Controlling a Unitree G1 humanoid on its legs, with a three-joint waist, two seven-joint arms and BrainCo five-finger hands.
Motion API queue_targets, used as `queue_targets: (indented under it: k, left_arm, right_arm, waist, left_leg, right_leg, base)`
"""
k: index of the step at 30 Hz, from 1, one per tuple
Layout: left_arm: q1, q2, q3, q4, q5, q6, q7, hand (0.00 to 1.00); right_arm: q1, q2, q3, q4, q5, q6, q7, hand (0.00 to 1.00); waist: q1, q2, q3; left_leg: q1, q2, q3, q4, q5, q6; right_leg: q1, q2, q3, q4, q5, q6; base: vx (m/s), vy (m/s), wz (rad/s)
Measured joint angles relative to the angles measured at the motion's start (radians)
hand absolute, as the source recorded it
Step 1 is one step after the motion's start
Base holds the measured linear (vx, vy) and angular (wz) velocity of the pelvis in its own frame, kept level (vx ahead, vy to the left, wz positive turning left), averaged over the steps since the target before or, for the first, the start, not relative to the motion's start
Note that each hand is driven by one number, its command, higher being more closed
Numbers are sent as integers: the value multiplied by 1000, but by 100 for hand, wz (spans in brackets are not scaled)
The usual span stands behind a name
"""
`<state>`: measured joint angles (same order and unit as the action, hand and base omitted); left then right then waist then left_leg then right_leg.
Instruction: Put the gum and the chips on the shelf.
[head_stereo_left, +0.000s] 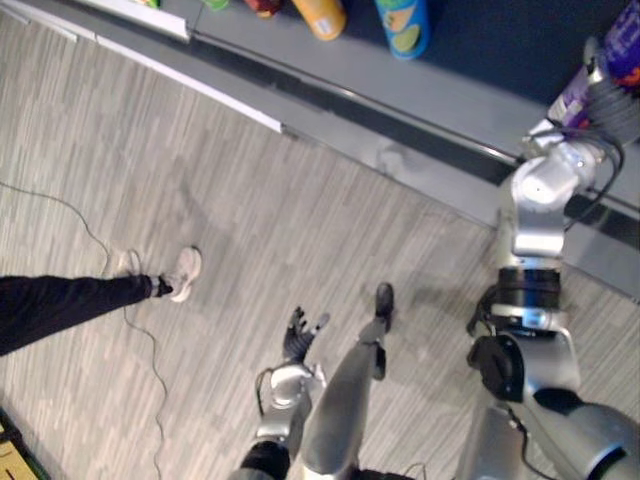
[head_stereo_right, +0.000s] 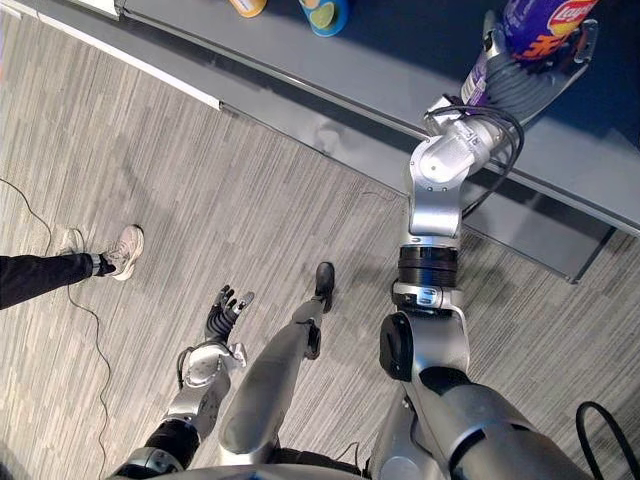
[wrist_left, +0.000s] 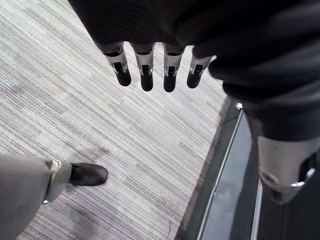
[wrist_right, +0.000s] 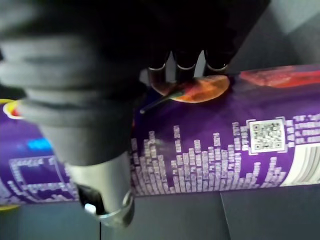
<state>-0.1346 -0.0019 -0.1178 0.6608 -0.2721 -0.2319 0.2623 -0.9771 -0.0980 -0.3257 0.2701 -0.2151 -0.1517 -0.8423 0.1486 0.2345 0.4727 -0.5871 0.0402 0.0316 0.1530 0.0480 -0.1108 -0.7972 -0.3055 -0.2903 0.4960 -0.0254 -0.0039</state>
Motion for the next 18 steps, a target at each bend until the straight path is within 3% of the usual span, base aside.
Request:
queue_targets:
  k: [10,18]
  left_arm:
    - [2,-18,33,-70,-1,0,4,0]
    - [6,-35,47,-90,-1,0,6,0]
  right_arm:
    - [31,39,46,-61,-21,9,16,100]
    - [37,60,77,-59,-20,8,24,100]
  waist:
    - [1,0,0]
    - [6,-1,0]
  left_leg:
    - [-28,33,73,26,-7,7]
    - [-39,25,70,27,6,5]
  right_leg:
    - [-22,-10,-9,32,-22,2]
    - [-44,-28,-12,65,-39,-2]
  base:
    - [-4,-19,4]
    - [16,-21,6]
